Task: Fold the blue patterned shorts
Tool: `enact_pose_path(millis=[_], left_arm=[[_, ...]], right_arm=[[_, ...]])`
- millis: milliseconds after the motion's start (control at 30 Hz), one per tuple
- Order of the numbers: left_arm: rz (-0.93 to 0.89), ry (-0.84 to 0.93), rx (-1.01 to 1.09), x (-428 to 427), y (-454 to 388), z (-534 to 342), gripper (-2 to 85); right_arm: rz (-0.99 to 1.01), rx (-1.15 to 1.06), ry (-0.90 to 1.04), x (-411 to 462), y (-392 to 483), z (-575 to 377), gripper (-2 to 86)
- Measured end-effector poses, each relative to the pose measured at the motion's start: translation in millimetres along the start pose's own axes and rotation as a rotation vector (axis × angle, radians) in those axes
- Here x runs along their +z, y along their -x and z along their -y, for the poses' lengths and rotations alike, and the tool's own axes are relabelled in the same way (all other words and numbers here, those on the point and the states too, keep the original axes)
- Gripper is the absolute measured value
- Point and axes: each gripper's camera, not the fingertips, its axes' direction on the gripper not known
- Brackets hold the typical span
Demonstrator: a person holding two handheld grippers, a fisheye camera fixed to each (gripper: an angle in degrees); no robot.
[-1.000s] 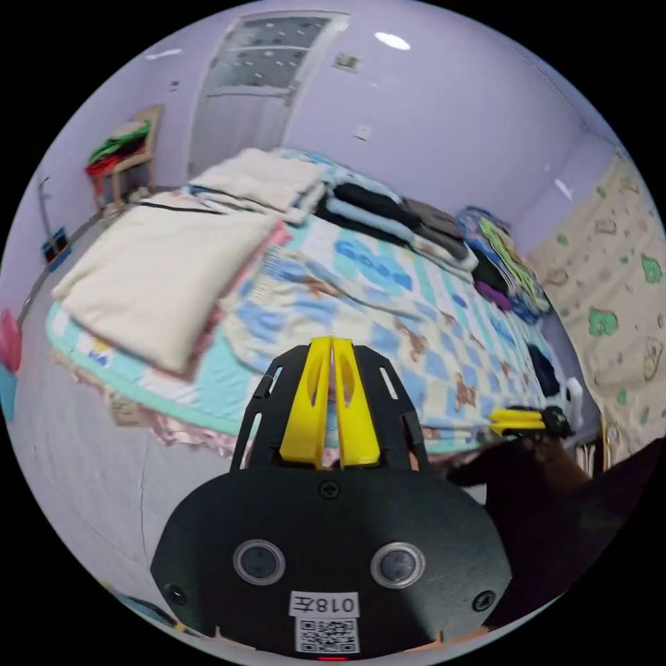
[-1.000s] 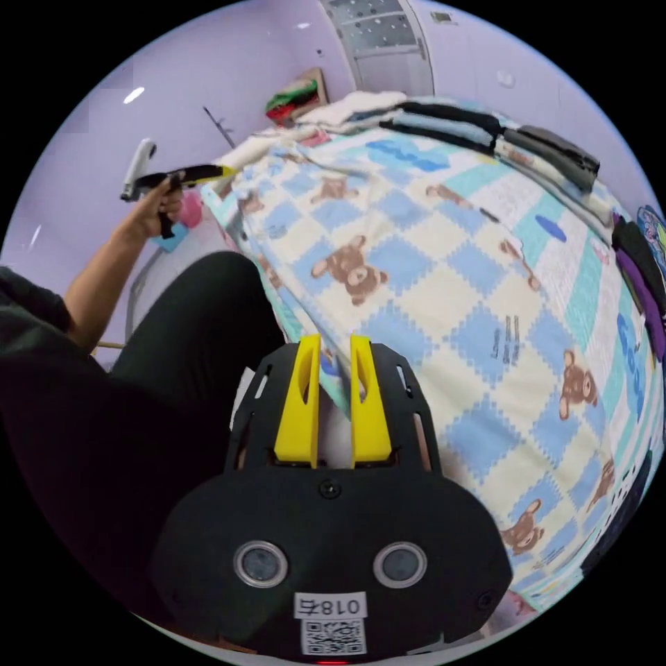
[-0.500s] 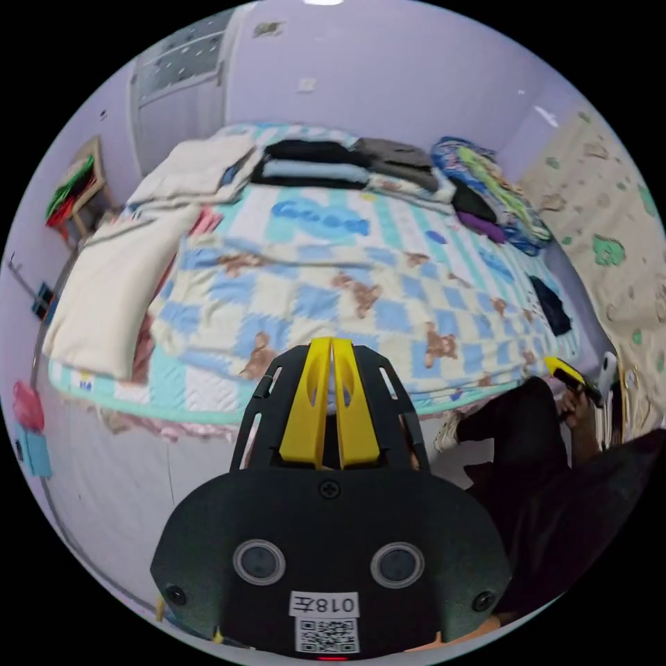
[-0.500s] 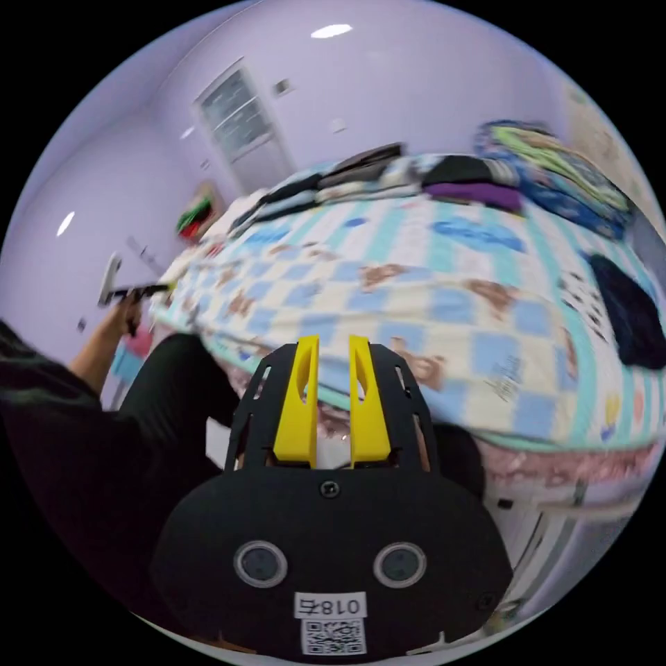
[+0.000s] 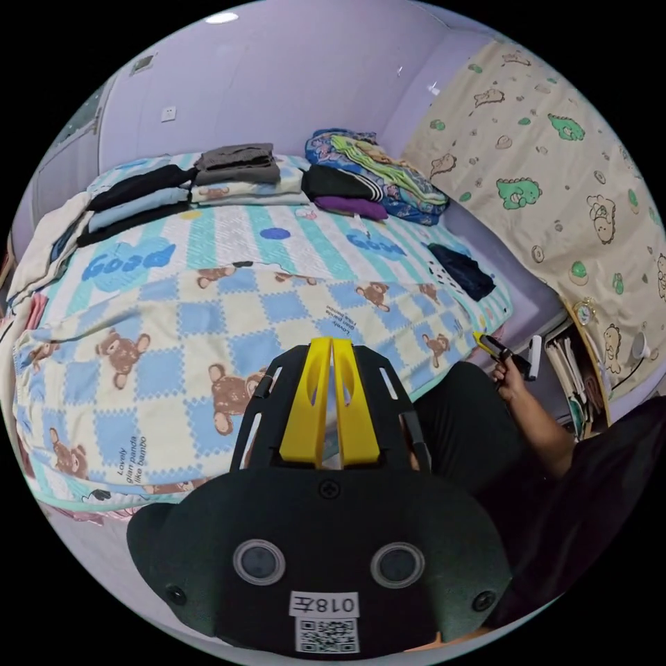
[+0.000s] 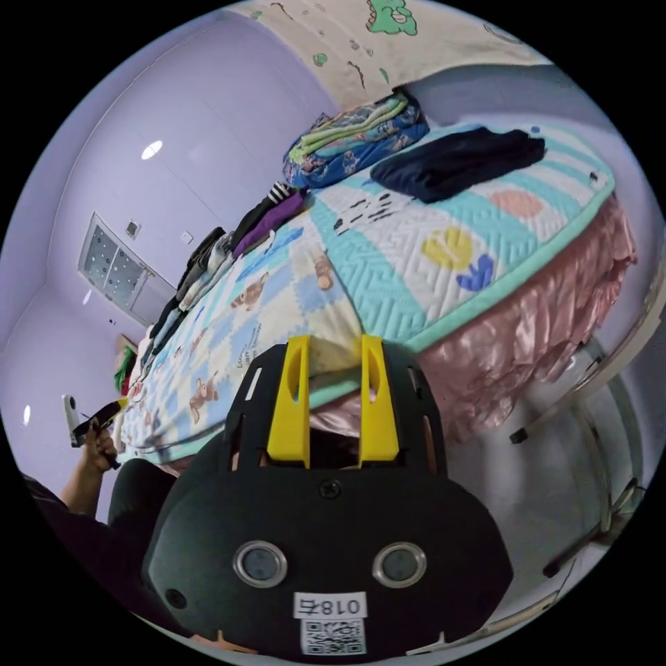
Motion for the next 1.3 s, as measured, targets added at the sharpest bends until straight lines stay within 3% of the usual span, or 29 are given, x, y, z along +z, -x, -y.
enact_pose_path(millis=[233,433,567,800,933,1067,1300], left_arm=[[0.042,0.031,-0.035,7.8,-22.7,5.7,-1.0],[0.044,0.038,-0.048,7.0,-34.5,12.1,-1.0],[0.051,0.030,-0.039,3.2,-43.7,16.4,-1.0],[0.025,0.032,-0.050,10.1,-52.2,21.9,-1.0],[0.038,0.042,-0.024,14.2,-59.5,24.4,-1.0],[0.007,0.031,-0.050,18.3,-55.8,24.0,-1.0],[-0.025,0.014,-0.062,25.0,-50.6,22.9,-1.0]], right_arm=[[0.007,0.171,-0.113,-32.9,-45.4,-10.9,9.9],[0.066,0.147,-0.076,-33.1,-70.1,1.4,11.4],[0.042,0.125,-0.212,-59.4,-75.3,0.9,10.4],[0.053,0.089,-0.081,-41.0,-88.9,17.7,11.7],[0.115,0.072,-0.036,-36.5,-84.8,14.0,10.7],[0.330,0.178,-0.069,-37.4,-106.6,18.7,10.7],[0.469,0.278,-0.066,-29.2,-117.0,22.7,8.6]])
